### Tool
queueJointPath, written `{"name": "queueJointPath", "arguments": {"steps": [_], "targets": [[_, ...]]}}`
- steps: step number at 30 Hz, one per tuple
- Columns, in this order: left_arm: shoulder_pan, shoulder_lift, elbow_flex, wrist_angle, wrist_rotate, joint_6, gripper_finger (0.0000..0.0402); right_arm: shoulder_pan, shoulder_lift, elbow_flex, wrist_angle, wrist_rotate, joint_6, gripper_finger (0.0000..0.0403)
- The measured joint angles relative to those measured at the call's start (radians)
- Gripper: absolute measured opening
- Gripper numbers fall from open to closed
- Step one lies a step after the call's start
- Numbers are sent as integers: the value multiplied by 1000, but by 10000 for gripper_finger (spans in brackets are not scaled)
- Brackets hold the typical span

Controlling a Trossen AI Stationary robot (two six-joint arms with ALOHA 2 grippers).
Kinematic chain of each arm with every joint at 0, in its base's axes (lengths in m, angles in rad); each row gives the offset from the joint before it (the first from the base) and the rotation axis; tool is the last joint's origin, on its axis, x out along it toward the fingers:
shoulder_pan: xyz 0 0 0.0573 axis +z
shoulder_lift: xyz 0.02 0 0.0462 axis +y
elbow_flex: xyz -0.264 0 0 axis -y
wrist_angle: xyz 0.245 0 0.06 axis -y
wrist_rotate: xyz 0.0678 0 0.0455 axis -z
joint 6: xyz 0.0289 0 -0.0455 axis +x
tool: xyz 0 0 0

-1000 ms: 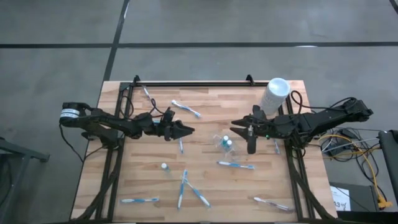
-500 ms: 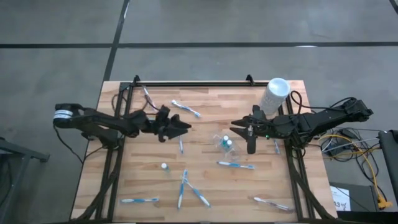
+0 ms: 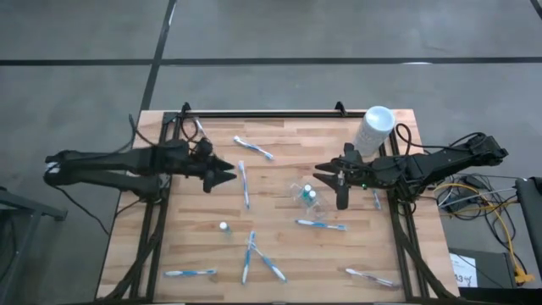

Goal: Pick & Place toothbrushing station
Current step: Put the blue mouthwash into the middle section of the transparent organizer

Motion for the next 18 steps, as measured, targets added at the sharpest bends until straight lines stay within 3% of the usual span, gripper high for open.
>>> {"name": "queueJointPath", "arguments": {"steps": [4,9,14,18], "targets": [[0,12,201,-368,-99,46,249,0,0,0,0,0,1,117],[-1,58,359,-577,-119,207,249,0,0,0,5,1,5,118],[-1,86,345,-713,-148,360,250,0,0,0,6,1,5,116],[0,80,256,-711,-184,292,250,0,0,0,3,1,5,111]]}}
